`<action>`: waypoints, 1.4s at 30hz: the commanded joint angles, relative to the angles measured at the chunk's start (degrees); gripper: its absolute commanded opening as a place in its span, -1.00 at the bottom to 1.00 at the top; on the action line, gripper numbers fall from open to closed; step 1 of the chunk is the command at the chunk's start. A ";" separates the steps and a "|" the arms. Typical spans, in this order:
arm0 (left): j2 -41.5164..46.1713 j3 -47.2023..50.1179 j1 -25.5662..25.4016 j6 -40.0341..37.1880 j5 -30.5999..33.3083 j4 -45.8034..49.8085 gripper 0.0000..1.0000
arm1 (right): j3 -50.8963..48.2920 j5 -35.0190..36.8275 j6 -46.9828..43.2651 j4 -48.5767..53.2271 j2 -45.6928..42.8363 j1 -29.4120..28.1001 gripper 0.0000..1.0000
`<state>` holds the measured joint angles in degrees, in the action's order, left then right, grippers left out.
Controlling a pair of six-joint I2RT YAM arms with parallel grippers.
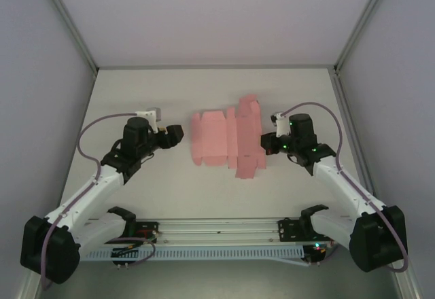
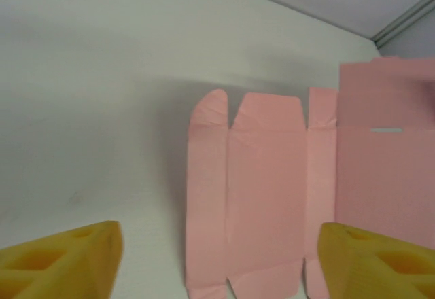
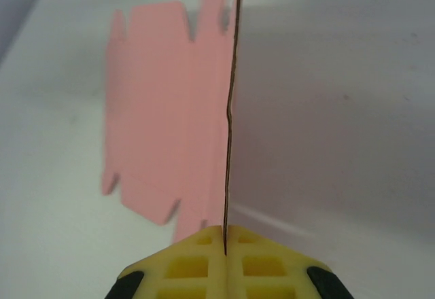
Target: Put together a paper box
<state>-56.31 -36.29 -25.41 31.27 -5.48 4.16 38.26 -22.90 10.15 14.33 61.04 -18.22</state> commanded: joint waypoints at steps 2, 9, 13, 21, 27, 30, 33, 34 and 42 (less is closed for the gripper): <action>2.18 -3.19 -0.25 -2.11 6.64 5.40 0.88 | 5.06 10.91 -11.27 7.63 2.33 -3.03 -1.00; -2.04 -7.62 -0.25 -3.65 5.79 4.81 1.00 | 10.24 35.56 -30.90 4.92 8.57 -14.21 -1.00; -5.65 -9.86 -0.28 -4.69 4.62 3.23 1.00 | 8.69 44.08 -42.30 -4.71 10.05 -19.04 -1.00; -15.40 -16.95 -0.26 -6.02 -0.02 0.55 1.00 | 3.20 48.42 -57.70 -20.07 9.14 -25.14 -1.00; -20.10 -21.55 -0.26 -8.77 -6.68 -2.26 1.00 | 2.92 49.62 -58.61 -17.96 9.87 -26.41 -1.00; -23.27 -23.28 -0.51 -10.73 -8.32 -3.37 0.99 | 2.39 48.56 -58.01 -18.63 9.00 -26.35 -1.00; -26.45 -24.82 -1.42 -14.17 -10.33 -4.05 0.99 | 2.87 46.45 -57.01 -17.66 8.27 -26.40 -1.00; -27.43 -25.13 -1.86 -15.10 -10.77 -4.14 1.00 | 3.13 46.09 -56.71 -17.07 8.15 -26.37 -1.00; -32.89 -24.24 -5.89 -17.59 -8.65 -6.39 1.00 | 3.96 45.52 -53.20 -16.49 8.79 -26.11 -1.00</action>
<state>-88.58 -60.49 -29.78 16.58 -14.17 0.71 41.47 24.03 -45.45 -1.69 70.39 -43.99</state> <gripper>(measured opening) 0.997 0.047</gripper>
